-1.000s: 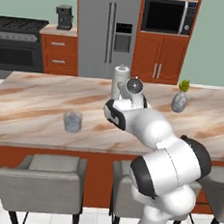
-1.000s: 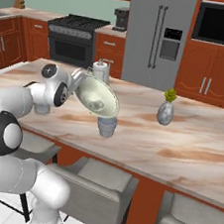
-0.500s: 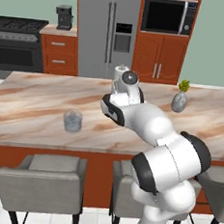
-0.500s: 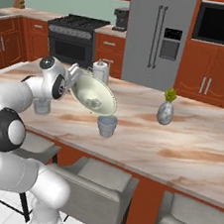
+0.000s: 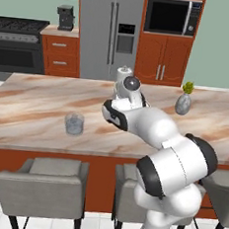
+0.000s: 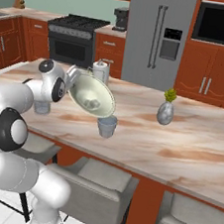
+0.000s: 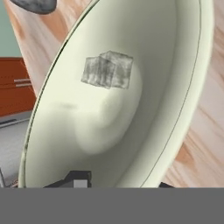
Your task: There are four ice cubes in the ice bowl. Place two ice cubes in each glass of water.
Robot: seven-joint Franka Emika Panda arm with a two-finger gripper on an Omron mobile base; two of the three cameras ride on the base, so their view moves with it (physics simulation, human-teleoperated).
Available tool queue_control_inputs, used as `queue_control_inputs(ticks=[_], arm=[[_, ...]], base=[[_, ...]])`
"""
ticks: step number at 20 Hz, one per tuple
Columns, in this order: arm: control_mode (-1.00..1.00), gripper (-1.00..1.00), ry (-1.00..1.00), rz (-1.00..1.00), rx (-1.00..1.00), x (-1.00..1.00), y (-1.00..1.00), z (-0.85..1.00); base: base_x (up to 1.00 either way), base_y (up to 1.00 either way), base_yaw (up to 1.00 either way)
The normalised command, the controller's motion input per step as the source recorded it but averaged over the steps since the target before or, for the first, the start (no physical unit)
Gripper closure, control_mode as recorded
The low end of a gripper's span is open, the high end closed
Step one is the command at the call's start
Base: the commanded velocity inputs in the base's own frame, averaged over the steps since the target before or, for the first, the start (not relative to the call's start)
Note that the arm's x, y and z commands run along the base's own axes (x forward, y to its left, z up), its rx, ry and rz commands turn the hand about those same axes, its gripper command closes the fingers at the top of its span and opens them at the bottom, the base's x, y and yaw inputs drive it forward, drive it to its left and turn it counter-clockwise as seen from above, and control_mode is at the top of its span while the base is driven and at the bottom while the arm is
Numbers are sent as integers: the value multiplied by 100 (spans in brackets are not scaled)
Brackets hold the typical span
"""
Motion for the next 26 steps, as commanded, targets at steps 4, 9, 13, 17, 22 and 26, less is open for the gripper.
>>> queue_control_inputs(ticks=[4,9,13,17,22,26], arm=[[-100,100,-4,0,7,2,32,-1],[-100,100,-5,0,5,5,33,1],[-100,100,-5,0,5,5,29,1],[-100,100,-5,0,1,8,16,2],[-100,100,-1,0,0,9,12,11],[-100,100,0,0,0,12,9,24]], base=[[0,0,0],[0,0,0],[0,0,0],[0,0,0],[0,0,0],[0,0,0]])
